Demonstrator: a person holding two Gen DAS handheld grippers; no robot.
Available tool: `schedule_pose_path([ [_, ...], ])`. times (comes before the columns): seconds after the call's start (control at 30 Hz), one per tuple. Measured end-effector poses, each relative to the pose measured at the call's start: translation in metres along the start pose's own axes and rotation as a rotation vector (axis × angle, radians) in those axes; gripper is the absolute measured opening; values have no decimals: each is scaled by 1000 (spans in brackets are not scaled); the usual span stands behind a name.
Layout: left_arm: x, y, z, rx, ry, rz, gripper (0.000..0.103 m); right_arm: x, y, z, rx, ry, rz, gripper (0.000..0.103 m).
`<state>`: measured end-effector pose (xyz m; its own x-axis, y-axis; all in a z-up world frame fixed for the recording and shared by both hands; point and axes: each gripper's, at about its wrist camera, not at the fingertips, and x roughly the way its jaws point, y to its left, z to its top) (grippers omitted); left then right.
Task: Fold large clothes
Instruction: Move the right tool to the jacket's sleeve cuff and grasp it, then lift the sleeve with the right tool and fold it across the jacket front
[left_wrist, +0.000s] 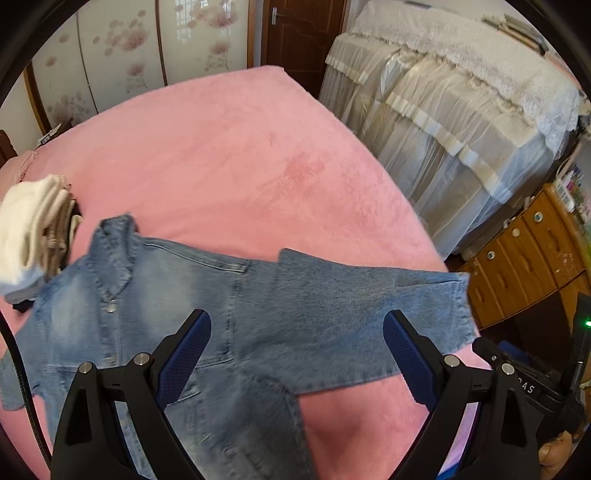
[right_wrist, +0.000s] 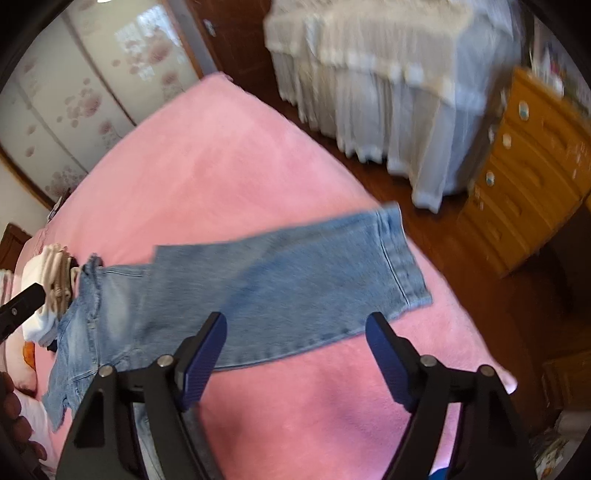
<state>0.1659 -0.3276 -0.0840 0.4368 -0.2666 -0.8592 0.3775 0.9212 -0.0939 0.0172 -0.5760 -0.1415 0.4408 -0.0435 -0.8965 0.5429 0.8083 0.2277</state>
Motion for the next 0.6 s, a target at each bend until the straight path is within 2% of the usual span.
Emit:
schedule_pose_path([
  [0.17, 62, -20, -1, 2, 82, 10, 94, 60, -56, -5, 142, 133, 13, 64],
  [0.27, 86, -31, -1, 17, 121, 16, 94, 84, -81, -8, 226, 168, 30, 60],
  [0.47, 104, -48, -3, 42, 136, 5, 94, 111, -115, -2, 420, 166, 136, 60],
  [0.57, 107, -51, -4, 42, 147, -2, 94, 119, -119, 4, 452, 157, 145, 59],
  [0.6, 107, -51, -4, 41, 150, -6, 94, 120, -116, 5, 451, 154, 142, 56],
])
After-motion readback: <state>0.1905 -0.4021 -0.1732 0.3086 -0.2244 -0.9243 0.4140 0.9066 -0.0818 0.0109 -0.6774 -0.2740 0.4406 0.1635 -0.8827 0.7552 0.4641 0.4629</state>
